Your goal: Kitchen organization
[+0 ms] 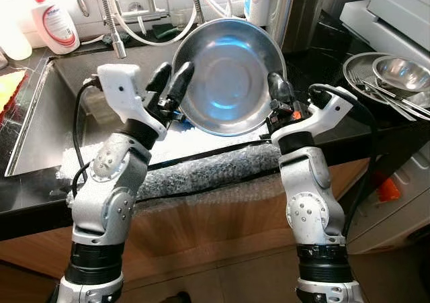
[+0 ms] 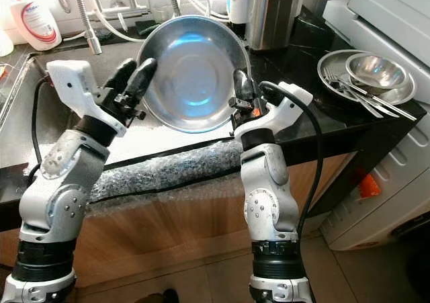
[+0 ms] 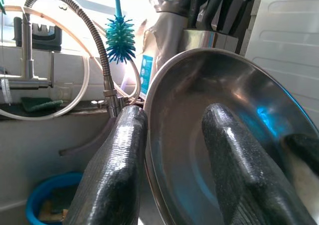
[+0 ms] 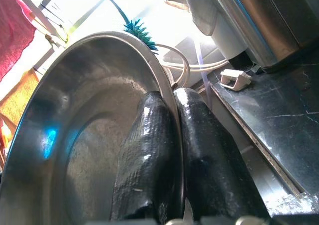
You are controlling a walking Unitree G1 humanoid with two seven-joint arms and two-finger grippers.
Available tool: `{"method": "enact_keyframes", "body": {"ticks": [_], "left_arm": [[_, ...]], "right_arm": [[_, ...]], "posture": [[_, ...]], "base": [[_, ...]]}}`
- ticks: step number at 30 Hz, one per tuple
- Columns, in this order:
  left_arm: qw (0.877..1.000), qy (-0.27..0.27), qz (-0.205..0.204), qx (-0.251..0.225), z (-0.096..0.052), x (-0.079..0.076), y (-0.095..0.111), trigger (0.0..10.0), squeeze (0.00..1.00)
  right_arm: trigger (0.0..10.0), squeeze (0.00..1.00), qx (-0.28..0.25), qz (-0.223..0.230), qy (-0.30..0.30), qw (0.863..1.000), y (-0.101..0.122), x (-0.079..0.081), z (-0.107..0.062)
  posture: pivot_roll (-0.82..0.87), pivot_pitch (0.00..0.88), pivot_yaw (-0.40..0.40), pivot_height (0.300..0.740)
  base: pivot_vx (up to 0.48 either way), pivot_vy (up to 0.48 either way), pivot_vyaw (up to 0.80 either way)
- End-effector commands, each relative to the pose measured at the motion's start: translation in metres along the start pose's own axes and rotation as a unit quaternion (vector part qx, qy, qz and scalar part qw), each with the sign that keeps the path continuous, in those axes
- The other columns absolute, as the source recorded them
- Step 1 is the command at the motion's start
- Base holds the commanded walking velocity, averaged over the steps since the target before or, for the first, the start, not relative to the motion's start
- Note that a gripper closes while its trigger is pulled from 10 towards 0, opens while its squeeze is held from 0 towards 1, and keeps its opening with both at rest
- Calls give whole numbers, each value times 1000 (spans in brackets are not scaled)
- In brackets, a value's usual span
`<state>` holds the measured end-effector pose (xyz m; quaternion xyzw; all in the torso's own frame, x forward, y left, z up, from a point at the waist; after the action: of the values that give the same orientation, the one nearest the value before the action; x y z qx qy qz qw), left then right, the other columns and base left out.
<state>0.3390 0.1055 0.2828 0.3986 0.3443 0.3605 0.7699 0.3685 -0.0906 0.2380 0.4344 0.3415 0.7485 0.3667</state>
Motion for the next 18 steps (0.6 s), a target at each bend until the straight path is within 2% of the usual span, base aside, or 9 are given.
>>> {"method": "enact_keyframes", "body": {"ticks": [1, 7, 11, 18], "left_arm": [[1000, -16, 17, 3, -2, -7, -1, 10000, 0], [1000, -11, 28, 5, -2, -7, -3, 10000, 0], [997, -5, 74, 3, -1, -7, -4, 10000, 0], [992, 65, 94, -49, 1, 13, 15, 10000, 0]], "right_arm": [[10000, 0, -11, 14, 18, 1000, 5, 13, 0], [10000, 0, -11, 17, 17, 1000, 6, 13, -1], [10000, 0, -17, 20, 22, 999, 8, 14, -1], [10000, 0, -18, 20, 24, 999, 9, 15, 1]], "posture": [[-51, 101, 53, 740], [-51, 106, 52, 740], [-50, 110, 53, 740], [-52, 113, 53, 740]], "base": [[0, 0, 0], [0, 0, 0], [0, 0, 0], [0, 0, 0]]}}
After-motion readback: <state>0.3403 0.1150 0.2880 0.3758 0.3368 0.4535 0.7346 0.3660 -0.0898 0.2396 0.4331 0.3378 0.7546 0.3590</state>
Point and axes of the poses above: a point about 5 cm out from each wrist's last joint towards the gripper, its own z axis pointing out of the wrist towards the gripper, its own y axis along the axis of the wrist's last joint, x = y × z, the point moved 5 cm from there along z, pointing out of the wrist towards the gripper, and after that the axes turned 9 degrees about -z, right-handed, at the moved point
